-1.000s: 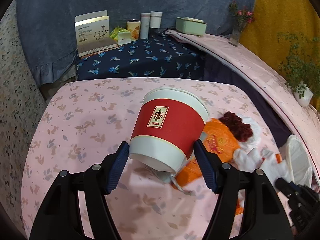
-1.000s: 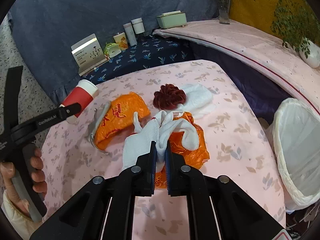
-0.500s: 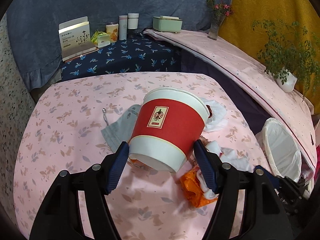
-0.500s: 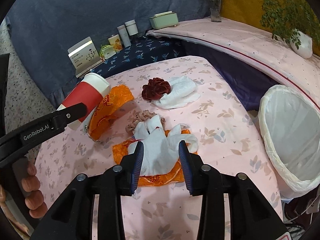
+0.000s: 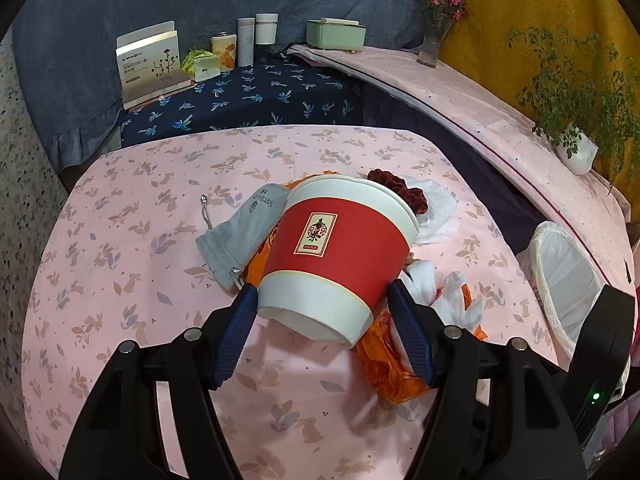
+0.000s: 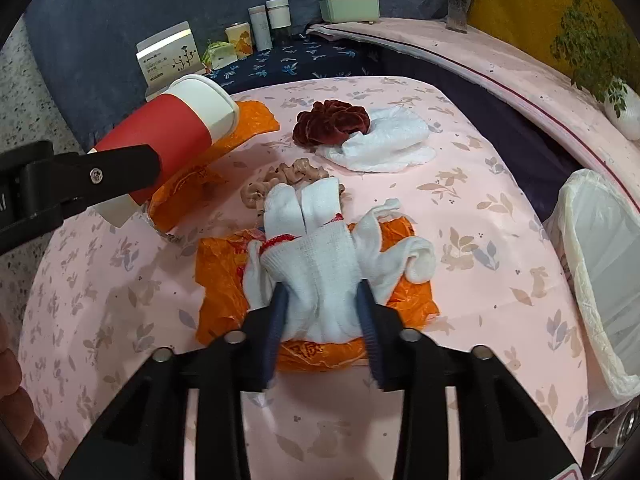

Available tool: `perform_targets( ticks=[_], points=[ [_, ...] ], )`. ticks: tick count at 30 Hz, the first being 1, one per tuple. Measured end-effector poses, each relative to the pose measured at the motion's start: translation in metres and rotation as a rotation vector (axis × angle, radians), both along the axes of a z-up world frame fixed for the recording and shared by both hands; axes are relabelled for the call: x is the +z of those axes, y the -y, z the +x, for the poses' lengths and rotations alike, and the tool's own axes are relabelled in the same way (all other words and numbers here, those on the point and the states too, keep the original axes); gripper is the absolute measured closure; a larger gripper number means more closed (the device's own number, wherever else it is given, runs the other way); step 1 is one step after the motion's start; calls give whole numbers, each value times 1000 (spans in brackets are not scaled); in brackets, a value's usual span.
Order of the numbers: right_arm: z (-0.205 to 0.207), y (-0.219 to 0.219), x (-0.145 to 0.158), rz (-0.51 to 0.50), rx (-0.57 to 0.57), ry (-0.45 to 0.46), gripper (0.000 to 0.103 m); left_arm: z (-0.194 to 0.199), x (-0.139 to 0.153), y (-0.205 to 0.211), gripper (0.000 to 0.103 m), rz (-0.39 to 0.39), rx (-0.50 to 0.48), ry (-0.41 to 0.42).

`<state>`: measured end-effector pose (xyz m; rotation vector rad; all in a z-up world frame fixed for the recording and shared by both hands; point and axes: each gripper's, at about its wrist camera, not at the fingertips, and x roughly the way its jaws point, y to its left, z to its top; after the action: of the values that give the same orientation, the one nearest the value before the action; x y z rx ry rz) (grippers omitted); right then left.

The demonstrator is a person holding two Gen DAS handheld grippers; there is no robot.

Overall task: Collect trash
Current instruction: 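Grasp the white glove on the orange bag with the right tool while the left tool lifts the cup, then carry the cup and glove over the white bin and open both tools to drop them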

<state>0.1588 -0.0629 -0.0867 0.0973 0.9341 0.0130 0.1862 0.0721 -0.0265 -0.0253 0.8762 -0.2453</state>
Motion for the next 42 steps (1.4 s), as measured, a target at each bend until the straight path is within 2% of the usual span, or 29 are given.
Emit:
perform_targets(
  ticks=[1,4,15,28,34,42],
  points=[
    [0,2,1,9,9,-5,95,0,0,0,39,1,-1,-1],
    [-1,9,7,40,3,0,95,-3,1,3,39,2,-4,0],
    [-18,50,66,115,-57,128,96,-14,16,24,39,11,-31,24],
    [-44,133,116,85,-190,243,96,-31,34,90,39,21,-128,46],
    [-61,180,119,72,-270,254,96,-42,38,134,39,32,-199,54],
    [-83,240,99,85,-376,222,96,-54,33,197,39,48,-295,48]
  ],
)
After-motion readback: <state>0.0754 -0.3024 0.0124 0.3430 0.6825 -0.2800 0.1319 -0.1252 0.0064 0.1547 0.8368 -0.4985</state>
